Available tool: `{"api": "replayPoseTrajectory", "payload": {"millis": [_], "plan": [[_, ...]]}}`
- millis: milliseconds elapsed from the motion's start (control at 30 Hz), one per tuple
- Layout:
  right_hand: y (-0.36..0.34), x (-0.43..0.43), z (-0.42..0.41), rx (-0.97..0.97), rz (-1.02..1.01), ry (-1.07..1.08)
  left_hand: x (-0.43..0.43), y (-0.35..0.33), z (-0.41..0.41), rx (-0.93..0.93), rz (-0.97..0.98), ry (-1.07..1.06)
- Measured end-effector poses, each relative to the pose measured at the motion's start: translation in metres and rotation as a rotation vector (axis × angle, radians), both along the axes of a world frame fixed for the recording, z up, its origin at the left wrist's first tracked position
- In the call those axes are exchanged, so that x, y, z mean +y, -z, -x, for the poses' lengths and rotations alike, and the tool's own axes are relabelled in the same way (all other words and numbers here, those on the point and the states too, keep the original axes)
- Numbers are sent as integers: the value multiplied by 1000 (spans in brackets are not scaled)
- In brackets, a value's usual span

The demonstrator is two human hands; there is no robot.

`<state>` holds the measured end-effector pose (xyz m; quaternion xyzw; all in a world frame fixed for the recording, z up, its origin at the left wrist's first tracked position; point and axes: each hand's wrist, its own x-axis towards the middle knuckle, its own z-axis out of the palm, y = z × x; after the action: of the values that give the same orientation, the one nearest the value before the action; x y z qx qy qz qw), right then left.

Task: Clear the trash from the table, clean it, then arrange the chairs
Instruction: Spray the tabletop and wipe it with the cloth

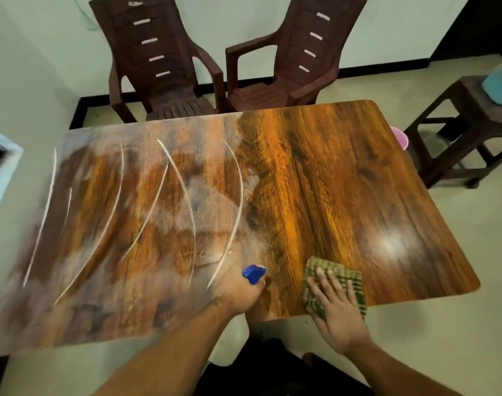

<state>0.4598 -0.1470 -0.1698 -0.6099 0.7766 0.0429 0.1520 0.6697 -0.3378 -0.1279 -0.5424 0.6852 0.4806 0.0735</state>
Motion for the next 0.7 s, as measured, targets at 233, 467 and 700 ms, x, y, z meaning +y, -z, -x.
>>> {"api": "replayPoseTrajectory", "payload": {"millis": [233, 467, 700], "plan": [[-5, -49, -49, -179, 0, 574, 51, -23, -24, -47, -26, -109], [-18, -113, -132, -156, -131, -208, 50, -45, -65, -126, 98, -369], [-4, -111, -101, -124, -9, -851, 18, -66, -90, -118, 172, -397]]}}
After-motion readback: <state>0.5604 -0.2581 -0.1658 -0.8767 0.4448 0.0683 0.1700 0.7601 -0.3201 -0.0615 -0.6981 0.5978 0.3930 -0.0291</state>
